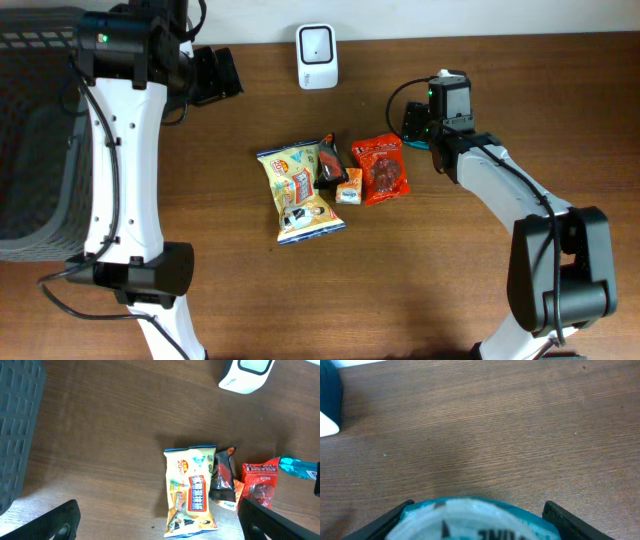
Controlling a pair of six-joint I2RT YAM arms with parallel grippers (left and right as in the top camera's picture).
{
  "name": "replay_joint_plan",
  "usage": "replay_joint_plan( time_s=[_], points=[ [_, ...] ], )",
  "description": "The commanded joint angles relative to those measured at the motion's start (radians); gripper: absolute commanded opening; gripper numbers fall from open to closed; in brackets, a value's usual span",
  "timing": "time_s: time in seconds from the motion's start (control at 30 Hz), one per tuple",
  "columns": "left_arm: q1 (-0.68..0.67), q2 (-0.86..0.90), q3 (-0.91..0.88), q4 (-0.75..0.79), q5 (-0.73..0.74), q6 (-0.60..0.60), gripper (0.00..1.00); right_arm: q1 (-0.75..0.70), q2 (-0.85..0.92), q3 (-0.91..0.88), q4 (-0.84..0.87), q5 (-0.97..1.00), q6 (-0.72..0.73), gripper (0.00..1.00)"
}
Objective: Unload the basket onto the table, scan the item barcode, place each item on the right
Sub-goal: 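Hold the mouthwash bottle in front of the white scanner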
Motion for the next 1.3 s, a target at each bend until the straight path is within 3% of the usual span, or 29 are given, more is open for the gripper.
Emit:
replay_joint_plan(
  time_s=[0.0, 0.13, 0.27, 0.37, 0.5, 0.67, 0.77, 0.8, 0.83, 0.9, 1.0, 1.27],
  points=[
    [0.006, -0.023, 0.003, -0.001, 0.004, 0.012, 0.99, -0.003, 0.003, 0.003, 0.004, 0.010, 0.064, 0.72],
    [0.006, -0.023, 0.003, -0.001, 0.004, 0.012, 0.99, -0.002, -0.070, 0.003, -0.015, -0.019, 0.070, 0.67],
    [0.006, -0.023, 0.003, -0.001, 0.004, 0.012, 0.99, 0.000, -0.090, 0.072, -0.015, -0.235, 0.095, 0.62],
    [0.006, -0.023, 0.003, -0.001, 0.004, 0.012, 0.99, -0.001, -0.090, 0.104, 0.062, -0.375, 0.354, 0.61],
    [0.006, -0.023, 0.003, -0.001, 0.004, 0.012, 0.99, 0.021, -0.051, 0.103, 0.195, -0.385, 0.613, 0.59],
    [0.006, -0.023, 0.003, -0.001, 0.004, 0.012, 0.99, 0.125, 0.114, 0.134, 0.556, -0.398, 1.067, 0.54],
    [0.006, -0.023, 0.003, -0.001, 0.004, 0.012, 0.99, 0.138, 0.264, 0.352, 0.544, -0.485, 1.083, 0.54],
    [0.006, -0.023, 0.003, -0.001, 0.004, 0.012, 0.99, 0.138, 0.328, 0.487, 0.457, -0.495, 1.101, 0.54],
    [0.006, -0.023, 0.003, -0.001, 0.004, 0.012, 0.99, 0.138, 0.385, 0.602, 0.368, -0.503, 1.143, 0.54],
    [0.006, -0.023, 0.003, -0.001, 0.004, 0.012, 0.99, 0.138, 0.496, 0.772, 0.346, -0.544, 1.250, 0.54],
    [0.006, -0.023, 0.003, -0.001, 0.004, 0.012, 0.99, 0.138, 0.584, 0.821, 0.343, -0.563, 1.475, 0.52],
    [0.006, -0.023, 0.003, -0.001, 0.004, 0.012, 0.99, 0.121, 0.624, 0.821, 0.269, -0.547, 1.580, 0.54]
  ],
)
